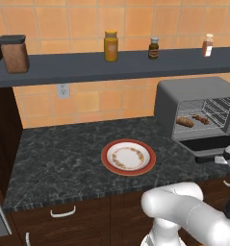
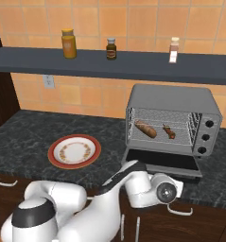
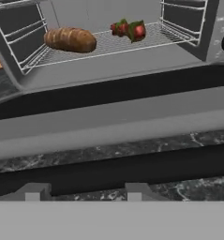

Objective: Pick up the kebab skewer and baguette bread, and place them inside the toaster oven. Close the toaster oven door and start by setting the timer.

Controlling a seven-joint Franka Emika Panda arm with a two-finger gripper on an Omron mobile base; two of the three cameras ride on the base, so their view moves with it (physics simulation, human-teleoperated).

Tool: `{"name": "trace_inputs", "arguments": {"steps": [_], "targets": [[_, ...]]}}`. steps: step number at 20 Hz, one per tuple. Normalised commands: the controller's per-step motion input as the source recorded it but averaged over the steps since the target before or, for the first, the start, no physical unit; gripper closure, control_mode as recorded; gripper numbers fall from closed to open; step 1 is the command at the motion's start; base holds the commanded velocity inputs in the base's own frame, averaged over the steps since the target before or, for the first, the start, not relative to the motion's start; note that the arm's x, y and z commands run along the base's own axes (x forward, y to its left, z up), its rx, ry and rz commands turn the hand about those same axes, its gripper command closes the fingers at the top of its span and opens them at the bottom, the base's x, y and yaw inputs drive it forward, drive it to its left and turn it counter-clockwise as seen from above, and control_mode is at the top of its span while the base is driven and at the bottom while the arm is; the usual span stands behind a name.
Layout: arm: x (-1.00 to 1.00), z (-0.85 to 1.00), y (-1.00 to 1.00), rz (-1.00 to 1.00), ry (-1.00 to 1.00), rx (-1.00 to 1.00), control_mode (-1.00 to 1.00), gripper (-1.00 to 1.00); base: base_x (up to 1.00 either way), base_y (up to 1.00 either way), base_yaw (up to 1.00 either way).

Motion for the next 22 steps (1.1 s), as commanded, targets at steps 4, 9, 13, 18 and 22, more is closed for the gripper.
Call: {"name": "trace_inputs", "arguments": {"steps": [4, 9, 13, 18, 22], "targets": [[1.00, 0.77, 0.59, -0.04, -0.04, 0.00, -1.00, -1.00, 0.00, 0.00, 0.00], [1.00, 0.65, 0.54, -0.02, -0.05, 0.00, -1.00, -1.00, 0.00, 0.00, 0.00], [1.00, 0.70, 0.52, 0.00, -0.01, 0.00, -1.00, -1.00, 0.00, 0.00, 0.00], [1.00, 0.34, 0.41, 0.00, 0.00, 0.01, -1.00, -1.00, 0.00, 0.00, 0.00], [0.99, -0.01, 0.35, 0.00, 0.00, 0.02, -1.00, -1.00, 0.00, 0.00, 0.00]]}}
